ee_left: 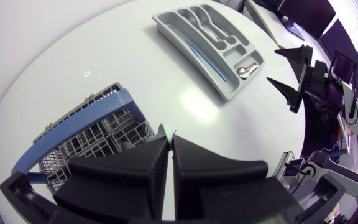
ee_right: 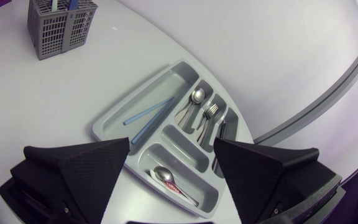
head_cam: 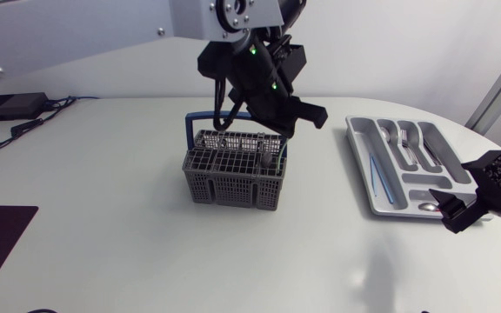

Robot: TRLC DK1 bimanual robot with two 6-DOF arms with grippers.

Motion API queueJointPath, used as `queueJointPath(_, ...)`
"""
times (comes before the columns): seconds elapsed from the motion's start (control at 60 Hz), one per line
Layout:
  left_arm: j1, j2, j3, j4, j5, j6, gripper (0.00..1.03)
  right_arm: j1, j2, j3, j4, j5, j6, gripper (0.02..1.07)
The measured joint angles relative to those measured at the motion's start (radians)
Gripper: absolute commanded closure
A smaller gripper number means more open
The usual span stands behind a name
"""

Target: Unload the cutlery basket into the drawer organizer.

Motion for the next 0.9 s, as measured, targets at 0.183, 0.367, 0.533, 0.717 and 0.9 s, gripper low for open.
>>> queueJointPath(0.183,0.000,-0.044,-0.033,0.007,0.023,0.010,0.94,0.075,-0.088,-0.002,-0.065,0.008,0.037,0.09)
queueJointPath(0.367,-0.003,-0.098,-0.078,0.017,0.035,0.032,0.94,0.116,-0.143,-0.008,-0.097,0.015,0.063,0.10)
queueJointPath(0.533,-0.021,-0.161,-0.111,0.029,0.060,0.057,0.94,0.148,-0.190,-0.008,-0.153,0.014,0.078,0.09)
queueJointPath(0.717,-0.028,-0.210,-0.160,0.045,0.095,0.094,0.94,0.189,-0.278,-0.007,-0.245,-0.029,0.089,0.09)
queueJointPath(0.9,-0.022,-0.235,-0.223,0.053,0.171,0.151,0.94,0.243,-0.316,0.013,-0.404,-0.125,0.090,0.10)
